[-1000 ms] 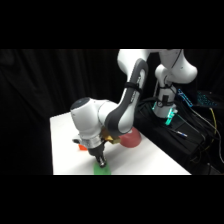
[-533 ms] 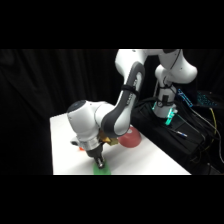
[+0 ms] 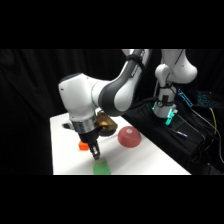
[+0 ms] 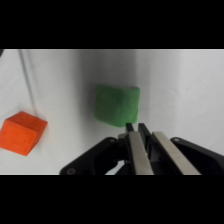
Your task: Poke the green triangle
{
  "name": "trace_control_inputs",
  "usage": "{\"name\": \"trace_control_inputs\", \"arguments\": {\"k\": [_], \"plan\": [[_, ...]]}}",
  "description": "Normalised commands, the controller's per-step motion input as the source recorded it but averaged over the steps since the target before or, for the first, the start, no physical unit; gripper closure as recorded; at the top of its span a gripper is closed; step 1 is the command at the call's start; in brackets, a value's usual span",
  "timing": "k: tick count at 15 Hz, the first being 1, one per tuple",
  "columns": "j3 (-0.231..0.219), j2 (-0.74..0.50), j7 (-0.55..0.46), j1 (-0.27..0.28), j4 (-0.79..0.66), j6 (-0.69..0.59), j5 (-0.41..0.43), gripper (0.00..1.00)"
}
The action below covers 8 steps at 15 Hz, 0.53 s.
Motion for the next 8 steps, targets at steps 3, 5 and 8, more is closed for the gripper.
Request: {"name": "trace_control_inputs", "arguments": {"k": [3,5,8], "plan": [[-0.083,-0.54,0.14,0.09,-0.31,-0.18,-0.097,0.28],[-0.084,-0.5,0.15,0.083,-0.28,-0.14,-0.122,0.04],[-0.087,-0.46,0.16,0.076,-0.25,-0.1,-0.146,0.0]]}}
